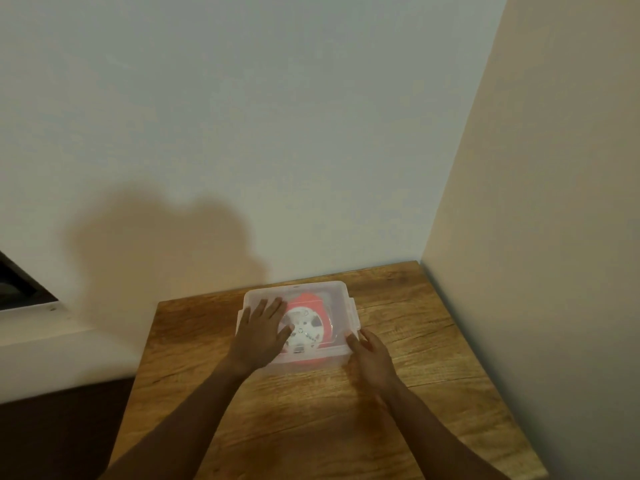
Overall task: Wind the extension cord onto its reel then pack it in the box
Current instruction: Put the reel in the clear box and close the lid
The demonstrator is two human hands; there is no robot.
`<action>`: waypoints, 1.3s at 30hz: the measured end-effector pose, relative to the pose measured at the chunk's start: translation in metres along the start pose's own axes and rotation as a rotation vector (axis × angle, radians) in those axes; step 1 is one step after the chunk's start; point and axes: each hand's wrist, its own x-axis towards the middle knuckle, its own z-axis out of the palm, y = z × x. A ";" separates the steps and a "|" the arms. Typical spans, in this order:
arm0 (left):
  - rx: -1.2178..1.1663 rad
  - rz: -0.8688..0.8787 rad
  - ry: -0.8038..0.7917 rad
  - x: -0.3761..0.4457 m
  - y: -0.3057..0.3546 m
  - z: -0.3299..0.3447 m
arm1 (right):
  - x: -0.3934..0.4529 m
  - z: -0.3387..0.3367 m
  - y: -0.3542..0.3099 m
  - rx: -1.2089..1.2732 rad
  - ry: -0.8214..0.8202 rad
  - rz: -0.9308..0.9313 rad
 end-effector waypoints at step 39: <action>-0.689 -0.546 0.488 -0.056 -0.019 0.056 | 0.052 0.038 -0.007 -0.503 0.506 -0.214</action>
